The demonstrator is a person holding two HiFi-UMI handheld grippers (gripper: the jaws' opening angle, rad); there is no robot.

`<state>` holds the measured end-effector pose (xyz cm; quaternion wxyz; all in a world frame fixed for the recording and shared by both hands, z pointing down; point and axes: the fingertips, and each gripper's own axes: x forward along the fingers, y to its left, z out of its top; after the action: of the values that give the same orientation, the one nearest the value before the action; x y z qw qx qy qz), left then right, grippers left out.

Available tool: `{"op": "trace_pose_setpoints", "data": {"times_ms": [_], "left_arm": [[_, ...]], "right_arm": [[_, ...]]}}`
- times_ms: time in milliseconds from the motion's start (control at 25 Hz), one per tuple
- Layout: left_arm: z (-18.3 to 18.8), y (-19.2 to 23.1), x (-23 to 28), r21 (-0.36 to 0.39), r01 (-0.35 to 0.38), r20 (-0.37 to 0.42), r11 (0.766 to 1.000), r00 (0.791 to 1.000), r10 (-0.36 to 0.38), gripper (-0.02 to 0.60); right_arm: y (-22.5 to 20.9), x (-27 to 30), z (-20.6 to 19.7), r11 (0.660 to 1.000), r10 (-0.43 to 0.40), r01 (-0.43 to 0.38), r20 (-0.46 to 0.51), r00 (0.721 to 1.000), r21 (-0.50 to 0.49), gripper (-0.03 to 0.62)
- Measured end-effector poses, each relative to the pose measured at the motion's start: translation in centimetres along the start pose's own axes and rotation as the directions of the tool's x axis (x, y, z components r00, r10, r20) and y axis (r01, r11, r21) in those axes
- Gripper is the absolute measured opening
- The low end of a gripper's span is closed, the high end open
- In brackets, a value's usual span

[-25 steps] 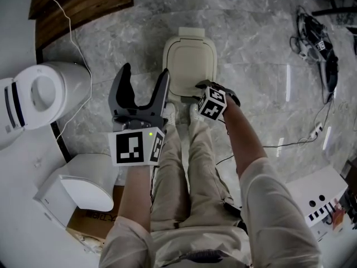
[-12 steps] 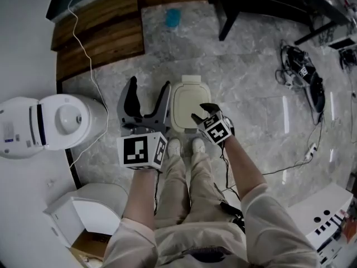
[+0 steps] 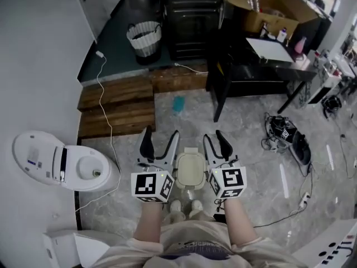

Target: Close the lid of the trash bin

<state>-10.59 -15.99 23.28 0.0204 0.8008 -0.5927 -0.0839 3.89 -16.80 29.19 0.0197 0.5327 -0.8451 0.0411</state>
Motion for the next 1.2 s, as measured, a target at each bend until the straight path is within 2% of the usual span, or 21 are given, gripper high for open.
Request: {"op": "trace_pose_setpoints", "data": {"times_ms": [80,200,280,400,440,680,1200], "left_arm": [[1.6,-1.7,-0.9,0.01,0.049,0.012,0.999,0.999,-0.049,0.336],[2.4,-3.8,-2.3,0.097,0.109,0.002,0.989,0.994,-0.11,0.305],[2.5,-4.0,-3.3,0.121,0.101,0.01,0.987,0.995,-0.103,0.22],[2.0,-4.1,-4.2,0.145,0.079,0.014,0.986,0.997,-0.082,0.03],[1.6,-4.2,-4.2,0.152,0.077,0.012,0.985,0.997,-0.08,0.003],[0.6,-4.9,-4.0,0.158,0.079,0.003,0.984,0.997,-0.081,-0.002],[0.3,-3.9,-4.1,0.138,0.06,-0.007,0.989,0.998,-0.059,-0.002]], "right_arm": [[1.0,-2.2,3.7,0.999,-0.035,0.037,0.102,0.994,-0.009,0.114],[2.5,-4.5,6.2,0.996,-0.045,0.057,0.174,0.984,-0.066,0.05],[2.9,-5.5,7.1,0.992,-0.057,0.079,0.2,0.978,-0.102,0.021],[2.7,-6.3,7.0,0.99,-0.077,0.099,0.204,0.976,-0.098,0.009],[2.5,-6.5,6.6,0.991,-0.082,0.1,0.196,0.977,-0.086,0.009],[2.2,-6.8,4.5,0.997,-0.073,0.077,0.157,0.985,-0.018,0.009],[2.1,-6.4,4.3,0.996,-0.08,0.085,0.167,0.983,-0.029,0.009]]}}
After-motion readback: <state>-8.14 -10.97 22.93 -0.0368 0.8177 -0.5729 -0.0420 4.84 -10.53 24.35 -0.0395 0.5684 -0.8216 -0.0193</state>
